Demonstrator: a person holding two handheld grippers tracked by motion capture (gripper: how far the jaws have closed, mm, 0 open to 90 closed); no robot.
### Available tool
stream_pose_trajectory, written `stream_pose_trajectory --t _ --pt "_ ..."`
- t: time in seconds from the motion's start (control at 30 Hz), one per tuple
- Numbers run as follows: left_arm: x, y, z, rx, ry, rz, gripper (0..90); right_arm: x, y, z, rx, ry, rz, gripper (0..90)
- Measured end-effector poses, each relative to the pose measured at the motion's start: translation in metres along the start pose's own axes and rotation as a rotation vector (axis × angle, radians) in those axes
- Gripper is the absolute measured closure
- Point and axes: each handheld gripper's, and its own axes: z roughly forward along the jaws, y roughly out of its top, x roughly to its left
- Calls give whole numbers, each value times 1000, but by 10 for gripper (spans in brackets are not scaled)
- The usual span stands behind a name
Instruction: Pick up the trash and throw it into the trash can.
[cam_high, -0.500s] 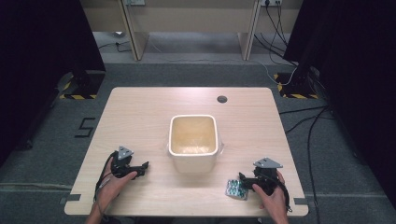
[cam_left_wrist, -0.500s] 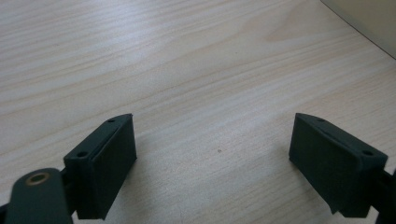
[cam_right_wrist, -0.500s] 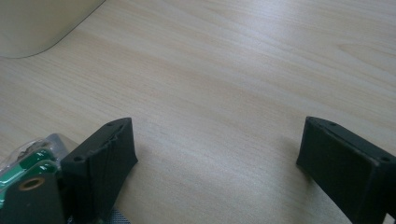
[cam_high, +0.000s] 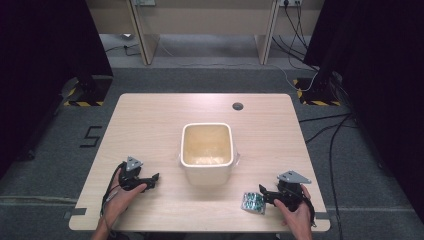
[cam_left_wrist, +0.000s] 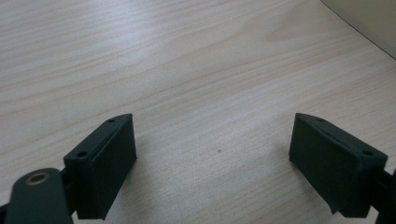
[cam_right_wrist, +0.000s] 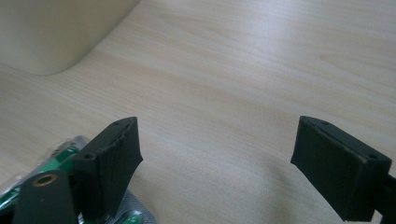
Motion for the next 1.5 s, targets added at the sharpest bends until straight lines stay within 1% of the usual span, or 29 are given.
stream_pose_trajectory --t 0.17,0.2,0.33,0.4,0.43,0.57,0.6,0.63,0.73,0.77,0.93,1.1,1.2,1.47,1.5 --pt "0 0 0 0 0 0 138 5 2 -14 -36 41 -56 151" --pt "0 0 0 0 0 0 138 6 2 -15 -37 49 -58 152" --pt "0 0 0 0 0 0 138 11 -1 -20 -32 74 -91 152" --pt "0 0 0 0 0 0 138 13 -2 -21 -29 75 -94 152" --pt "0 0 0 0 0 0 138 16 -5 -21 -20 83 -98 152" --pt "0 0 0 0 0 0 138 23 -7 -23 -16 108 -124 152" --pt "0 0 0 0 0 0 138 23 -7 -23 -16 108 -124 152" --pt "0 0 0 0 0 0 138 28 -7 -24 -20 127 -139 152" --pt "0 0 0 0 0 0 138 35 -7 -25 -24 157 -161 152" --pt "0 0 0 0 0 0 138 37 -7 -24 -26 167 -173 151" --pt "0 0 0 0 0 0 138 46 -8 -19 -16 202 -201 150" --pt "0 0 0 0 0 0 138 47 -13 -10 8 226 -217 151" --pt "0 0 0 0 0 0 138 48 -16 -5 29 227 -214 151" --pt "0 0 0 0 0 0 138 48 -18 4 43 229 -233 151" --pt "0 0 0 0 0 0 138 49 -19 6 57 228 -232 147"
